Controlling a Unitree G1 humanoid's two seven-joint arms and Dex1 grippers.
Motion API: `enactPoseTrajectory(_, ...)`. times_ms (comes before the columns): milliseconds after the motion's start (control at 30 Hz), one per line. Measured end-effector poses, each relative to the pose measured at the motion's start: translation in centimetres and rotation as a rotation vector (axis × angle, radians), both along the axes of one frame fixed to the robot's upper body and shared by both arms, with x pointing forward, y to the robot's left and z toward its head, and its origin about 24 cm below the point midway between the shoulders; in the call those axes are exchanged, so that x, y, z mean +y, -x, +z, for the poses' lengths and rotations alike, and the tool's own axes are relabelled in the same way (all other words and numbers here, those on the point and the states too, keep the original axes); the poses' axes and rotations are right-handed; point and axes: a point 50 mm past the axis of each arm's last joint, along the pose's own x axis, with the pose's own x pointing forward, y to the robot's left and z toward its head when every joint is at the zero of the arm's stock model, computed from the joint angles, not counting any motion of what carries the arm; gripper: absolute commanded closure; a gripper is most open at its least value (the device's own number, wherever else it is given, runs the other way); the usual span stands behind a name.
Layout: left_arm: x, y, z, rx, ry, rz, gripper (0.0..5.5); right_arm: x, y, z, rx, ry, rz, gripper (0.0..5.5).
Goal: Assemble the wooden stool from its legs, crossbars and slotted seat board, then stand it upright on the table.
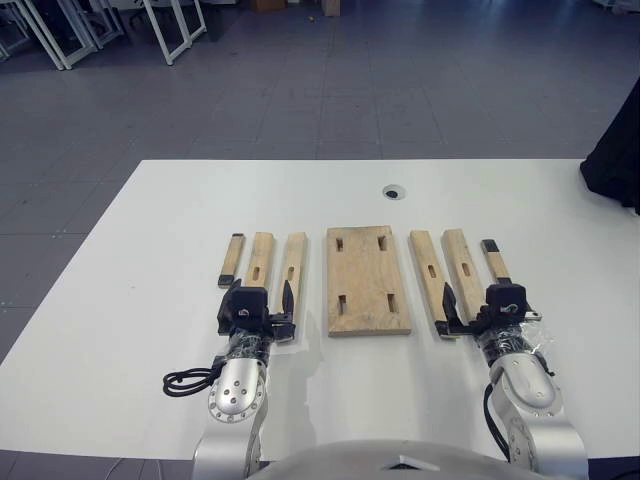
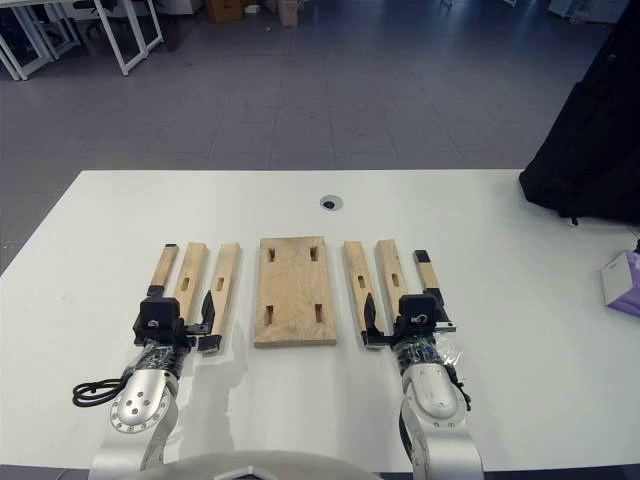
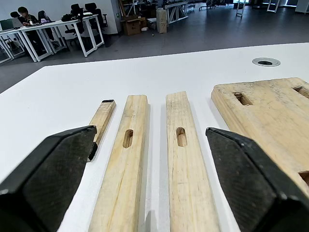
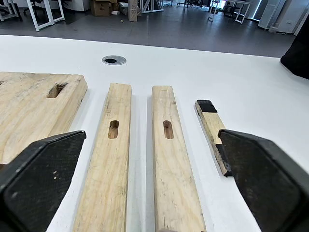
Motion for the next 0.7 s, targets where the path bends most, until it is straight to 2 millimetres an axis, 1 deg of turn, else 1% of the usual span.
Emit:
enactPoseTrajectory(400, -0.04, 0.07, -0.19, 0.009, -0.001, 0.005, 1.29, -0.04, -0.06, -0.17, 0.008, 0.0, 0.009, 0.44)
enactPoseTrajectory(533, -0.11, 0.55, -0.28, 0.009, -0.001, 0.03, 1.29, 0.09, -0.67, -0.25, 0.008, 0.002, 0.046, 0.44)
enactPoseTrajectory(700, -0.16, 0.69, -0.35, 0.012, 0.0, 0.036, 1.29, 0.15, -0.77, -0.42, 0.015, -0.001, 0.052, 0.44)
